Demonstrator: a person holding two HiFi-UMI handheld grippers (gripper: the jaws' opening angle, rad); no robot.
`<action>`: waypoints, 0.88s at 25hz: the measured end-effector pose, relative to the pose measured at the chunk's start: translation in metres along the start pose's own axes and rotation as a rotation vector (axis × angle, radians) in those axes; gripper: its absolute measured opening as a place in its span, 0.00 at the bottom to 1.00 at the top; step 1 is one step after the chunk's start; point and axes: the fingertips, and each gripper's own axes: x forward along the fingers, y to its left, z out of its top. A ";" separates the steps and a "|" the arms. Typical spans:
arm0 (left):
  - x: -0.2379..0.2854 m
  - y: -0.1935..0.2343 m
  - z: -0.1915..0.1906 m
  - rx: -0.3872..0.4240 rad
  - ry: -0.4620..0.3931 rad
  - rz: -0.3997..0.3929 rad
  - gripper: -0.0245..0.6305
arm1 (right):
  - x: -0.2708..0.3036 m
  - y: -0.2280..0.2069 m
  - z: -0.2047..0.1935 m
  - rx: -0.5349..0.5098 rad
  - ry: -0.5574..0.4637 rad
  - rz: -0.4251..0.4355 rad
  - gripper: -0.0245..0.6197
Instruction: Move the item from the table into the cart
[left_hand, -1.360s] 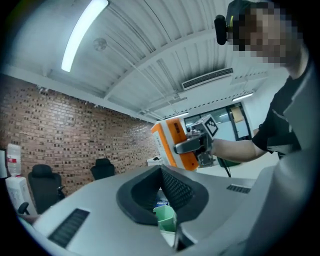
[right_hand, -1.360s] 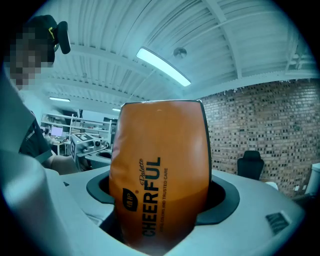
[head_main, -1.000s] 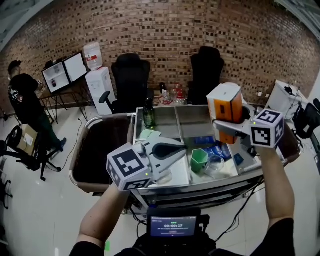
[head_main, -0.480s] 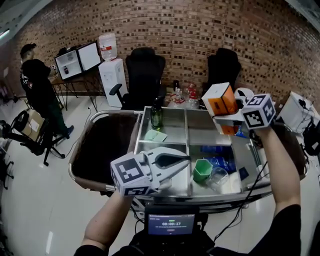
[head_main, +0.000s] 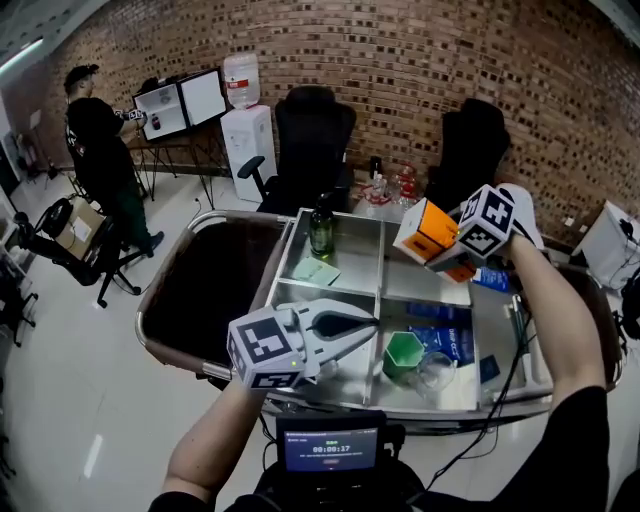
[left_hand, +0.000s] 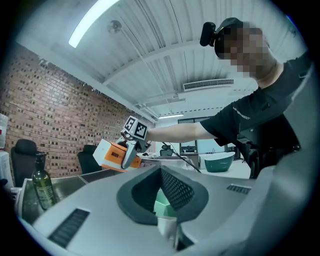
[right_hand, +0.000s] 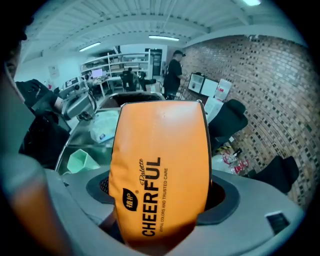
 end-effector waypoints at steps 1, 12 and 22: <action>0.002 0.009 -0.007 -0.002 0.007 0.011 0.05 | 0.013 -0.009 -0.006 -0.011 0.037 0.010 0.66; 0.008 0.054 -0.048 -0.024 0.049 0.064 0.05 | 0.096 -0.058 -0.040 -0.057 0.197 0.134 0.66; 0.009 0.068 -0.055 -0.011 0.059 0.079 0.05 | 0.137 -0.071 -0.059 -0.077 0.339 0.224 0.66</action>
